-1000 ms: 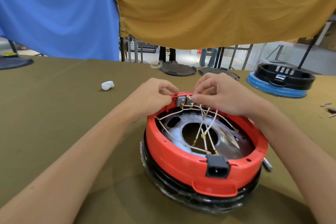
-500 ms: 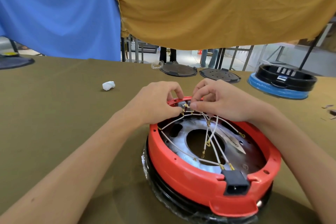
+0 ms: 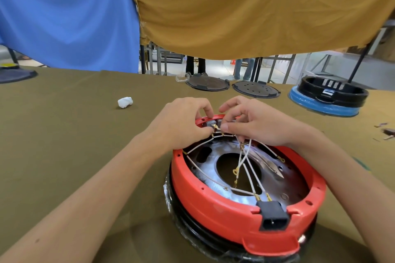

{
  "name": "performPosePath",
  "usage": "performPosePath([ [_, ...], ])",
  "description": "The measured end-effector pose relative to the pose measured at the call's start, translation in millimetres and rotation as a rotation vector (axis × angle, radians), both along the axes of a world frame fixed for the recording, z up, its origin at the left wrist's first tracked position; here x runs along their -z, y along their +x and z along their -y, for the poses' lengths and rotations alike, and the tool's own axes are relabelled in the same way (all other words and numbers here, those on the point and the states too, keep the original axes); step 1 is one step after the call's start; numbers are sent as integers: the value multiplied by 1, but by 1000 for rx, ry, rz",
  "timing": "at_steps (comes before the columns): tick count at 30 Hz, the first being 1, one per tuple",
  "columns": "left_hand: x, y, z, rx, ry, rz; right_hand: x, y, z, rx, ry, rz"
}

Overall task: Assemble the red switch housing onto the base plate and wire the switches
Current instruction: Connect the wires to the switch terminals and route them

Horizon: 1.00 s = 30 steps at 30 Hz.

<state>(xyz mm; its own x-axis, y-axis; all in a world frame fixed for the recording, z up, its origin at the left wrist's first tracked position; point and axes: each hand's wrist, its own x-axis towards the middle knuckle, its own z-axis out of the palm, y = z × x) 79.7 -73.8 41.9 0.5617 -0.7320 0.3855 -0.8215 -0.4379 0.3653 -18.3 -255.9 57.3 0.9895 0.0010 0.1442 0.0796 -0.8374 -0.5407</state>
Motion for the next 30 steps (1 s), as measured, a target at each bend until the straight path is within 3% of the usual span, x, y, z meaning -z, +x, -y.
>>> performPosePath([
  [30,1,0,1,6,2,23,-1,0,-4,1,13,-15],
])
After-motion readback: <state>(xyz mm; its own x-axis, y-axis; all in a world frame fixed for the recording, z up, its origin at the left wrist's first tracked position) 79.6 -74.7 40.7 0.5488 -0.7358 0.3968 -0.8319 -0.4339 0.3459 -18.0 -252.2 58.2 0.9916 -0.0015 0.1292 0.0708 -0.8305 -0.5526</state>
